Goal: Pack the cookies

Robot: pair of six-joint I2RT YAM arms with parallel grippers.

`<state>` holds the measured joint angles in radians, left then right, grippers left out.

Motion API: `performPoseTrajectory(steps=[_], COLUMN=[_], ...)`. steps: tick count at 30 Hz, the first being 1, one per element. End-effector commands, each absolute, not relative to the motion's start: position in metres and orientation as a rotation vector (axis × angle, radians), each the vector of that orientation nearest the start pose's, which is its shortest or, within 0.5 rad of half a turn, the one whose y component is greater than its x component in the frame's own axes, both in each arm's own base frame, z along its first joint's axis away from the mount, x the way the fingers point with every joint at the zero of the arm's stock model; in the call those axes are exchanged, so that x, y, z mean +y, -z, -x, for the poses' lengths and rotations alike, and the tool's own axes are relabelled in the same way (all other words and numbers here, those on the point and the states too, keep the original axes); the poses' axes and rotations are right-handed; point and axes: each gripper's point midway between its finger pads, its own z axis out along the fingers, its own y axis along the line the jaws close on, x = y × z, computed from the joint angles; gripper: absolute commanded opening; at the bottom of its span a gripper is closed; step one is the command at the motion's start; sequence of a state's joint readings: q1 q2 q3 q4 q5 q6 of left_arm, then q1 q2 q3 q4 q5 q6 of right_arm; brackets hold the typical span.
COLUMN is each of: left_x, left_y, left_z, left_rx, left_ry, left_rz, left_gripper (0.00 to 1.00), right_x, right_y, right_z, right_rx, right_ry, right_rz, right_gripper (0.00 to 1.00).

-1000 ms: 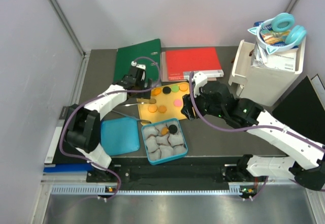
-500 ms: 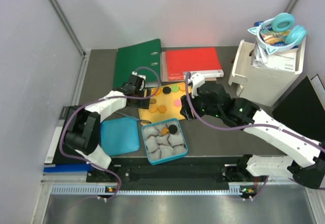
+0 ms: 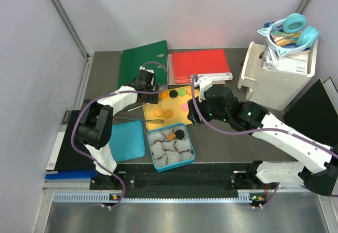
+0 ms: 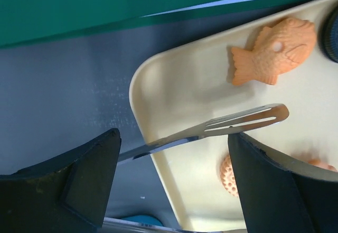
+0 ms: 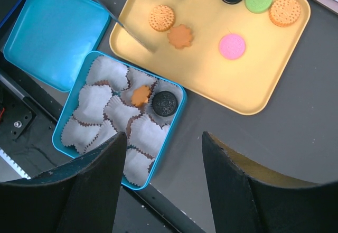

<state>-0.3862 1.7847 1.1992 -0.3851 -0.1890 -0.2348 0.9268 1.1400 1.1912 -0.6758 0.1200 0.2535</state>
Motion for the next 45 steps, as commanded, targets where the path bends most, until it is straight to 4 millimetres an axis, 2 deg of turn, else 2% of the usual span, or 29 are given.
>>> performPoseTrajectory(steps=[1,6,11,17,21,23,28,34,38,43,45], left_x=[-0.134,-0.124,-0.108,-0.093,-0.087,-0.082,-0.068,-0.067,-0.066,-0.055,-0.048], left_y=[-0.053,-0.041,-0.036,-0.053,-0.062,-0.065,-0.090,-0.111,-0.127,-0.135,-0.137], left_z=[-0.412,-0.412,-0.411,-0.411,-0.410,-0.410,-0.418,-0.423,-0.419,-0.411,-0.406], left_rx=[2.496,2.521,2.549,2.504,2.493,2.485,2.425,2.389,2.358,2.332,2.332], left_ry=[-0.002,-0.019,-0.012,-0.009,-0.015,-0.019,-0.027,-0.001,0.010,-0.036,-0.056], left_rz=[-0.082,-0.050,0.015,0.067,0.078,0.093,0.134,0.145,0.147,0.169,0.190], left_gripper=[0.86,0.84,0.63,0.54,0.43,0.41,0.39,0.30,0.23,0.12,0.14], right_x=[0.252,0.250,0.252,0.258,0.261,0.262,0.263,0.263,0.263,0.265,0.266], right_y=[-0.254,-0.253,-0.252,-0.248,-0.247,-0.248,-0.247,-0.246,-0.248,-0.246,-0.246], right_z=[-0.213,-0.216,-0.219,-0.221,-0.223,-0.224,-0.225,-0.227,-0.228,-0.227,-0.227], right_rx=[2.110,2.110,2.113,2.118,2.119,2.118,2.121,2.131,2.131,2.140,2.140], right_ry=[-0.506,-0.499,-0.496,-0.518,-0.521,-0.521,-0.522,-0.514,-0.515,-0.526,-0.530], right_rz=[0.655,0.663,0.674,0.680,0.685,0.683,0.681,0.676,0.673,0.676,0.680], right_gripper=[0.59,0.59,0.59,0.59,0.59,0.59,0.59,0.59,0.59,0.59,0.59])
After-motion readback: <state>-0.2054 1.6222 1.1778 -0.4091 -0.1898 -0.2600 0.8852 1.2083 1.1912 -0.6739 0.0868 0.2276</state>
